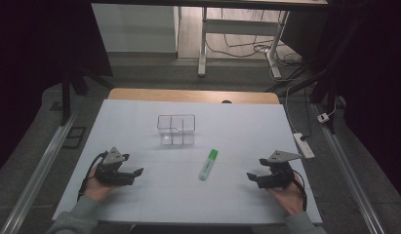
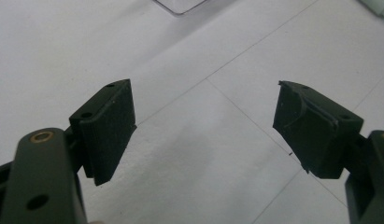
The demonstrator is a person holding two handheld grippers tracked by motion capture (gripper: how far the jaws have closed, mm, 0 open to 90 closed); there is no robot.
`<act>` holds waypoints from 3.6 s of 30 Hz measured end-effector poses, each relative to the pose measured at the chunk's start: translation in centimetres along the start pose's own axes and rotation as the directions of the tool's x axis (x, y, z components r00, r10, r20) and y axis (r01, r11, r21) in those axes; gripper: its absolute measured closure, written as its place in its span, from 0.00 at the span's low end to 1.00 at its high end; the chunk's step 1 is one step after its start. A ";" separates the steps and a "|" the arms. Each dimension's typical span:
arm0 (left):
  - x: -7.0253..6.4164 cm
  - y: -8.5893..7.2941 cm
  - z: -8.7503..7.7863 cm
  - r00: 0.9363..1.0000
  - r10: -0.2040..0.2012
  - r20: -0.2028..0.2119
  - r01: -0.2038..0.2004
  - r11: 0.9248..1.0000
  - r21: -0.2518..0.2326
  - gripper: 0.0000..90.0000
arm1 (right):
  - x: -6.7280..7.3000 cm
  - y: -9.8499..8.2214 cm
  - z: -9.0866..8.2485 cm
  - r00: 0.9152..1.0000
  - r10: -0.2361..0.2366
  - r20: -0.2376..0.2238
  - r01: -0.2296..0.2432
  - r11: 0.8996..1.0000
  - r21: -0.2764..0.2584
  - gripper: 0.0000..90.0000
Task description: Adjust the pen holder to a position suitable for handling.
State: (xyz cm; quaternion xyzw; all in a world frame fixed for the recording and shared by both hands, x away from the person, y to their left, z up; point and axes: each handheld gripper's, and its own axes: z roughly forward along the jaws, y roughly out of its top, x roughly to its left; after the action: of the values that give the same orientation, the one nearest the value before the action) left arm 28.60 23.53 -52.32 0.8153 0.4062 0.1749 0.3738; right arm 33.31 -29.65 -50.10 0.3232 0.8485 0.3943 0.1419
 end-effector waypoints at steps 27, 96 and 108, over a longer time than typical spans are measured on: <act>1.1 3.8 2.3 1.000 -0.003 -0.003 0.003 1.000 0.010 0.26 | 0.1 0.0 0.2 1.000 0.001 0.000 -0.001 1.000 0.005 0.22; 4.5 8.6 10.1 0.998 -0.057 0.004 0.056 0.998 0.023 0.99 | 0.4 -0.1 0.4 1.000 0.005 0.010 -0.005 1.000 0.021 0.23; 3.5 10.0 11.7 0.998 -0.049 0.030 0.048 0.999 0.024 0.99 | 0.5 -0.2 0.3 1.000 0.005 0.011 -0.005 1.000 0.023 0.23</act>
State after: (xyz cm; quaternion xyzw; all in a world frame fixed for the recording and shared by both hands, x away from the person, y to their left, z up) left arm 42.89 16.92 -52.59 0.8121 0.4221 0.1487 0.3745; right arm 32.98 -29.21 -50.44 0.3290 0.8513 0.3833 0.1417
